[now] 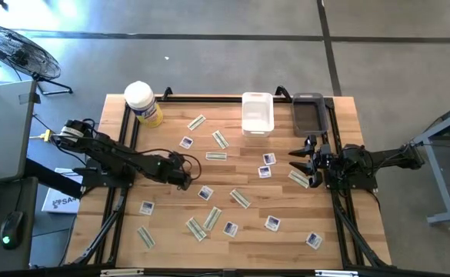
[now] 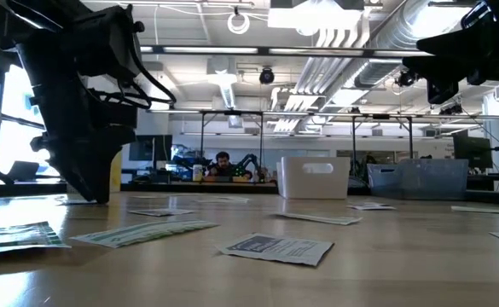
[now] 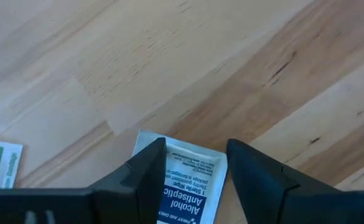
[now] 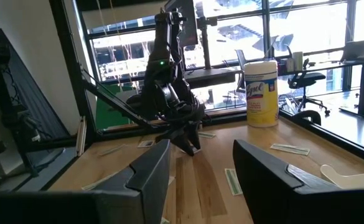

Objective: Pick & Place First Aid Supplies
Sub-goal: Put the blue alcohol pad into the white bin

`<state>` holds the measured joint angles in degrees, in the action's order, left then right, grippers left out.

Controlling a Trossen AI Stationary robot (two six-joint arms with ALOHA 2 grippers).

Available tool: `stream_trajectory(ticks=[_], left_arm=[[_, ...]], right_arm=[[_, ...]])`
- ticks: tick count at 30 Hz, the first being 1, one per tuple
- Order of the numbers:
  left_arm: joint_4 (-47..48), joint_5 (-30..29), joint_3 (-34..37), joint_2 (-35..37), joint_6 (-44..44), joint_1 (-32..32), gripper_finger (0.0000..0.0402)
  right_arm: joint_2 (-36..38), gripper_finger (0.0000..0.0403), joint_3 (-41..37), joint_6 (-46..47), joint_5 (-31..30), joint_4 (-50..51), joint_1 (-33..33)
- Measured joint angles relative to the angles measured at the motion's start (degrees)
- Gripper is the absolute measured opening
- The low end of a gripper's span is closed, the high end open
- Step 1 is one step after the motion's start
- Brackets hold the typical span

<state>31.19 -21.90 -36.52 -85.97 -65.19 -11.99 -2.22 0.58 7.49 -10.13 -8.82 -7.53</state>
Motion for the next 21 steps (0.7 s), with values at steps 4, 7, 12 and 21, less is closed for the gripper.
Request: stream_trajectory(ticks=[4, 7, 12, 21], left_arm=[[-0.06, -0.34, -1.74, -0.03, 2.52, -0.57, 0.0171], [-0.86, -1.79, -3.59, -0.35, 3.53, -2.42, 0.0171], [-0.70, -3.45, -6.69, -0.24, 5.67, -5.59, 0.0171], [7.88, -4.04, -6.96, -0.13, -1.14, -6.38, 0.0171]], right_arm=[[-0.01, 0.0170, -0.02, 0.00, 0.00, 0.00, 0.00], [-0.01, 0.0170, -0.01, 0.00, 0.00, 0.00, 0.00], [-0.01, 0.0170, -0.02, 0.00, 0.00, 0.00, 0.00], [-0.01, 0.0170, -0.02, 0.00, 0.00, 0.00, 0.00]])
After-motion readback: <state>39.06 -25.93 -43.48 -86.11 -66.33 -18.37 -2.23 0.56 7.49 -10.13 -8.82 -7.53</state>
